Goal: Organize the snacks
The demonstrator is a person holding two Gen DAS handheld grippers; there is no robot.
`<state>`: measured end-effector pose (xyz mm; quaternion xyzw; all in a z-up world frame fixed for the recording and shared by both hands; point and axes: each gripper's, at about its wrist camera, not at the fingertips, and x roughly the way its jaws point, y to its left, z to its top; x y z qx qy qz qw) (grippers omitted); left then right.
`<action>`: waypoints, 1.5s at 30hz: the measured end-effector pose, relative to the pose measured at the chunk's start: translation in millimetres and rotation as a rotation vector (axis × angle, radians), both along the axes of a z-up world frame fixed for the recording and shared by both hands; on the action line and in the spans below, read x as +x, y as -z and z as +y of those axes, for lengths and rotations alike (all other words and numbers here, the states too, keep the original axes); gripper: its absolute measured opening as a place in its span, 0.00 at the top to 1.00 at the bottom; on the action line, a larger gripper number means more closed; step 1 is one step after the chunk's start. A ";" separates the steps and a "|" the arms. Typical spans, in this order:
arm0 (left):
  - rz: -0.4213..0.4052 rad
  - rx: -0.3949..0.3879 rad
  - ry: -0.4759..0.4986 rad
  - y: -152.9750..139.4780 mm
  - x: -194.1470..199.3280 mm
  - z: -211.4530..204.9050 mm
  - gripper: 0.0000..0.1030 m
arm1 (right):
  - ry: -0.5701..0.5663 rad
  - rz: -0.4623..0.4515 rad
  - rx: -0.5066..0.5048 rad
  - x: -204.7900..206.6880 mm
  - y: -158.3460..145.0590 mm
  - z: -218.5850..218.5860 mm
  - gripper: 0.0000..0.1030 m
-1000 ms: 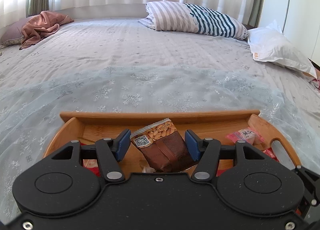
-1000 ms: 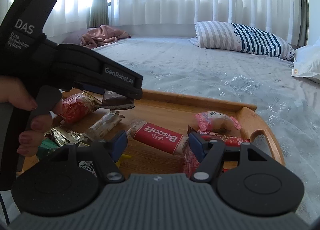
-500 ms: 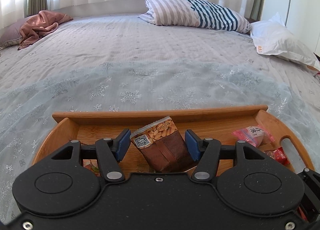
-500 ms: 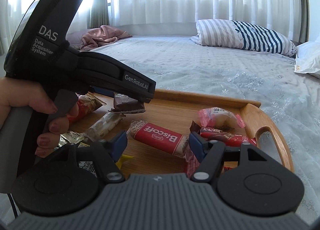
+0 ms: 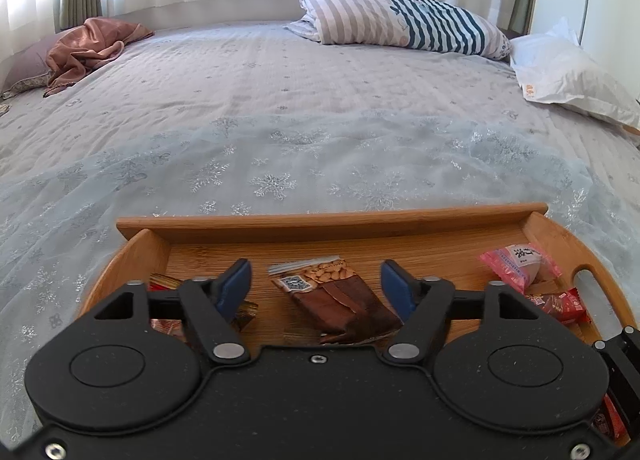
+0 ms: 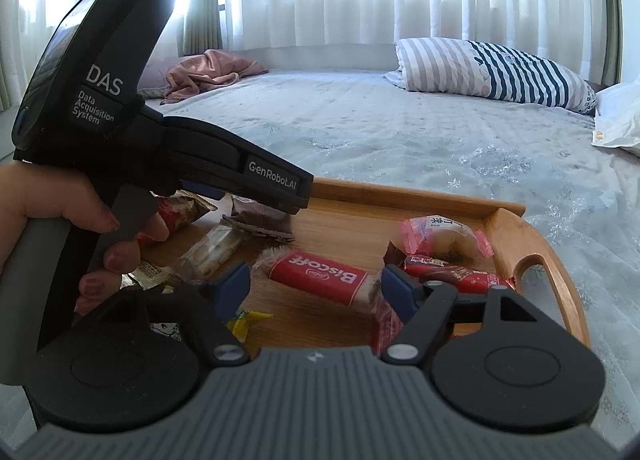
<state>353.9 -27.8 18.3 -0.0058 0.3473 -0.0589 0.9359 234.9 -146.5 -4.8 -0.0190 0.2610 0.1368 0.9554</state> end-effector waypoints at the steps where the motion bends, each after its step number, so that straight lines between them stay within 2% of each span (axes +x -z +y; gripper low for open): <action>1: -0.003 -0.002 0.001 -1.7 -1.6 1.2 0.23 | 0.002 -0.002 0.003 -1.4 -0.6 0.1 0.16; 14: -0.036 0.000 -0.001 -32.5 -49.7 18.9 0.15 | 0.035 -0.047 0.010 -30.1 -28.3 -8.4 0.10; 23: -0.029 -0.020 -0.023 -39.0 -96.7 32.4 0.13 | 0.078 -0.061 0.005 -57.4 -39.5 -19.8 0.06; 27: -0.039 0.007 -0.025 -38.4 -120.5 32.7 0.13 | 0.093 -0.058 0.006 -67.0 -41.3 -24.1 0.06; 39: -0.063 -0.036 -0.012 -39.0 -178.1 36.7 0.11 | 0.115 -0.055 0.020 -90.9 -36.7 -33.1 0.03; 45: -0.078 -0.024 -0.014 -42.0 -195.9 35.8 0.10 | 0.110 -0.060 0.018 -105.0 -34.7 -34.9 0.02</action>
